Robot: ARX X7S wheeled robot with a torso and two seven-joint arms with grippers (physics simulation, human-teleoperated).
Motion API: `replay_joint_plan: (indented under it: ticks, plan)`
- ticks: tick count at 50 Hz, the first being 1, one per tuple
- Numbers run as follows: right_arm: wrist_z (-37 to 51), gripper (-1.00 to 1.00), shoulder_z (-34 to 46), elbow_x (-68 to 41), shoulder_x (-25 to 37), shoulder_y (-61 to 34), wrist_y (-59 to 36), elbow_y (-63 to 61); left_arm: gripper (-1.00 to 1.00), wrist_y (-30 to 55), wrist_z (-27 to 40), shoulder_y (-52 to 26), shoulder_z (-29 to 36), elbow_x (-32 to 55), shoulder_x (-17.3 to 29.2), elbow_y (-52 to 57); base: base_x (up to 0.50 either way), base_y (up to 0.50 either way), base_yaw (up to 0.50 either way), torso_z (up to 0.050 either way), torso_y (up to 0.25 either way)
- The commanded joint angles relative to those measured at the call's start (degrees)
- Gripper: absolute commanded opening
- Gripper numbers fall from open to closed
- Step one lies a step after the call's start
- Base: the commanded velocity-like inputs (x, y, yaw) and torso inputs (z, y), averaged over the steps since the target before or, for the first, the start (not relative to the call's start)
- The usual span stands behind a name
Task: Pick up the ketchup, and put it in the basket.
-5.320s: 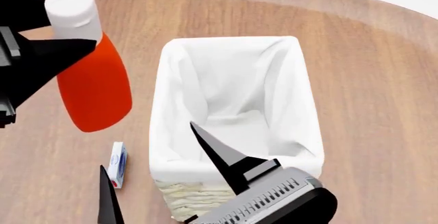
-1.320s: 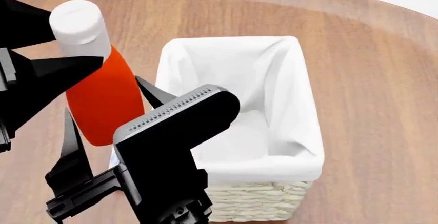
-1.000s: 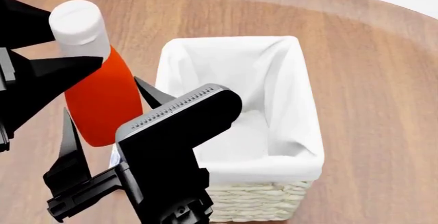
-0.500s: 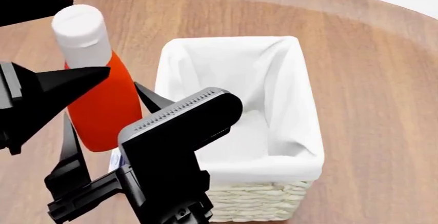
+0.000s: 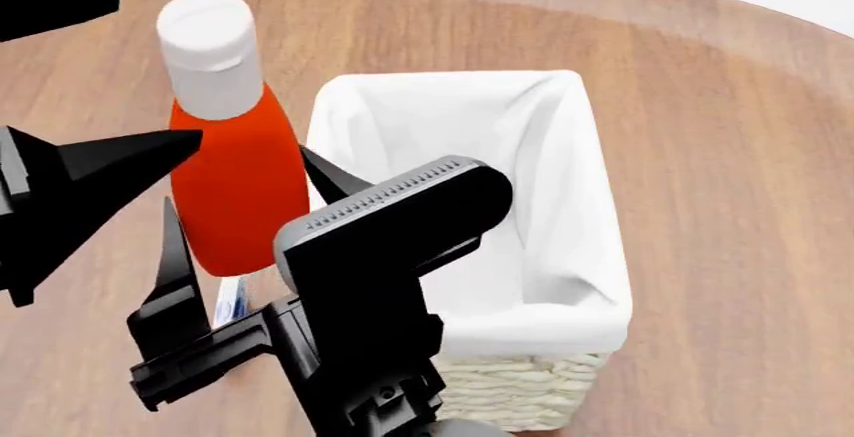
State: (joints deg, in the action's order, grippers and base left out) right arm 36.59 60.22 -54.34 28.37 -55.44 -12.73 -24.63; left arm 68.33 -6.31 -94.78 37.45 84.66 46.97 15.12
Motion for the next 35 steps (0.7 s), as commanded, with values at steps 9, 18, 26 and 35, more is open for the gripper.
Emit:
replay_joint_plan:
  ticks: [9, 18, 26, 35]
  plan:
    - [-1.15, -1.0, -2.32, 0.91, 2.66, -0.38, 0.01, 2.28, 1.0, -2.2, 2.47, 1.46, -3.28, 3.32, 4.13, 1.75, 0.0, 0.0, 0.0, 0.0, 0.001]
    - [-1.43, -1.0, -3.18, 0.64, 3.75, -0.27, 0.47, 3.2, 1.0, -6.81, 5.63, 4.28, -6.85, 4.46, 6.64, 5.35, 0.0, 0.0, 0.0, 0.0, 0.0]
    - [-1.52, -1.0, -4.36, -0.13, 4.6, -0.67, 0.77, 4.05, 1.0, -16.81, 12.86, 12.44, -12.67, 4.43, 8.37, 11.14, 0.0, 0.0, 0.0, 0.001, 0.0]
    - [-1.55, -1.0, -5.31, -0.66, 5.45, -0.99, 0.92, 4.75, 1.0, -25.84, 21.98, 21.21, -18.49, 1.67, 10.87, 19.29, 0.0, 0.0, 0.0, 0.0, 0.001]
